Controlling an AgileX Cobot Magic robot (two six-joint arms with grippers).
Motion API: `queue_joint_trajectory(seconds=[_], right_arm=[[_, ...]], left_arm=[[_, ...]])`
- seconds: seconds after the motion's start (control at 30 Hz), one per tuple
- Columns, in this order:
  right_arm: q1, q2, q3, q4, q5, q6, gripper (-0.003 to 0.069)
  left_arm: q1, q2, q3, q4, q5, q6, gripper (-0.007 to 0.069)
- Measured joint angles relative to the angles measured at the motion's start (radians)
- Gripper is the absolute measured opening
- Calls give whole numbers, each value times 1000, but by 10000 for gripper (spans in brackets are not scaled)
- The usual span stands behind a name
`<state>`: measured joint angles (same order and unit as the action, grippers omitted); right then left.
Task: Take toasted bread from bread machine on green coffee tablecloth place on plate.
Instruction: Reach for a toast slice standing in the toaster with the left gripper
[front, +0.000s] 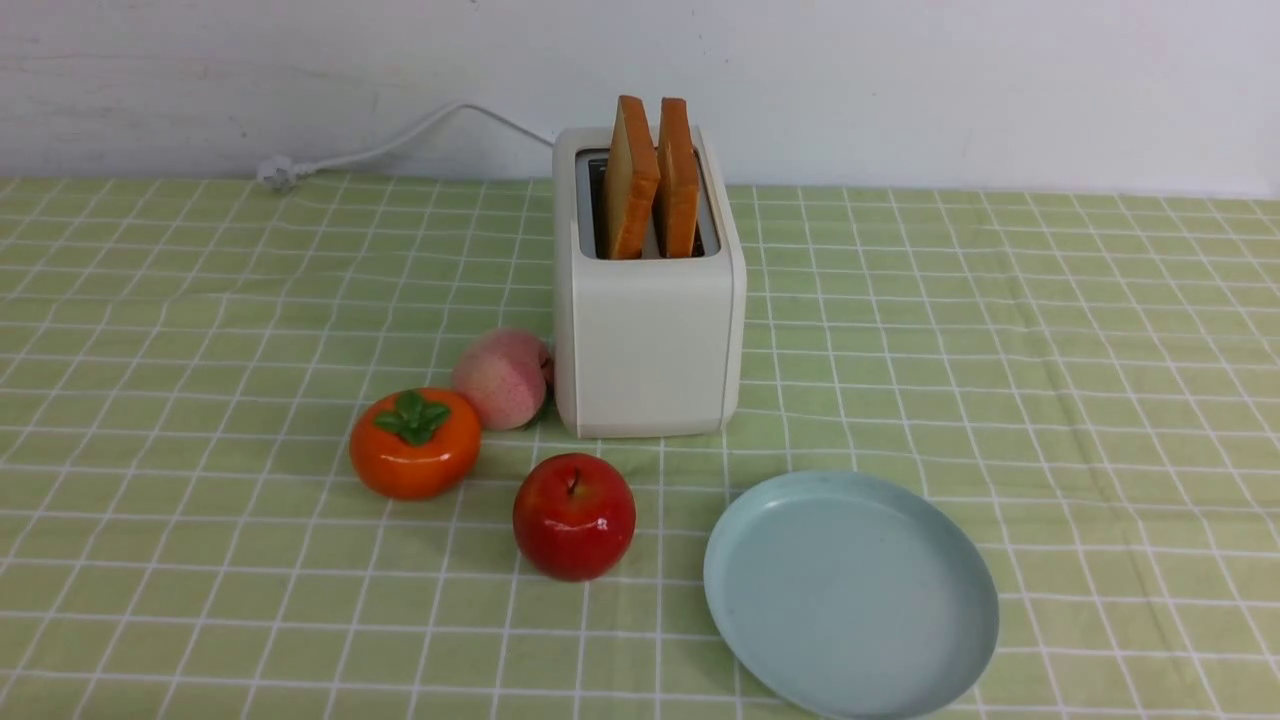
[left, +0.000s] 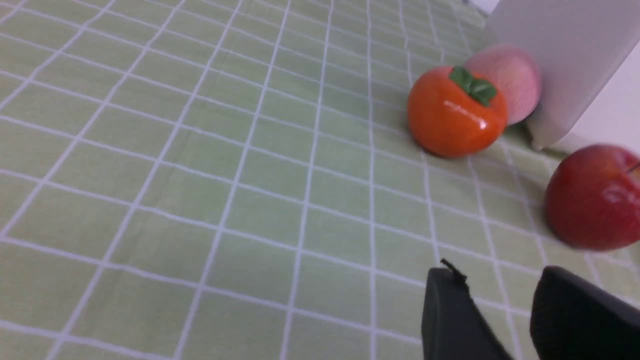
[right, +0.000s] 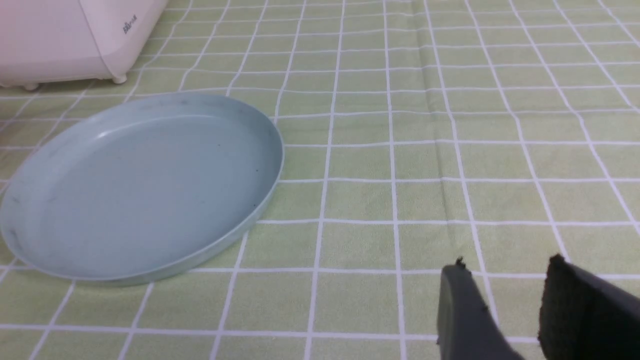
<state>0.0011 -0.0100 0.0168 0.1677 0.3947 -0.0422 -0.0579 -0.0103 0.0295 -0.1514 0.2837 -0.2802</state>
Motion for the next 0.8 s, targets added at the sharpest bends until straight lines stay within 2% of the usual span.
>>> queue_joint_trajectory(seconds=[0.2, 0.57, 0.8], right_arm=[[0, 0, 0, 0, 0, 0, 240], [0, 0, 0, 0, 0, 0, 240], [0, 0, 0, -8, -2, 0, 240]], left_arm=[[0, 0, 0, -126, -93, -36, 239], [0, 0, 0, -499, -262, -57, 239], [0, 0, -6, -540, -303, -55, 234]])
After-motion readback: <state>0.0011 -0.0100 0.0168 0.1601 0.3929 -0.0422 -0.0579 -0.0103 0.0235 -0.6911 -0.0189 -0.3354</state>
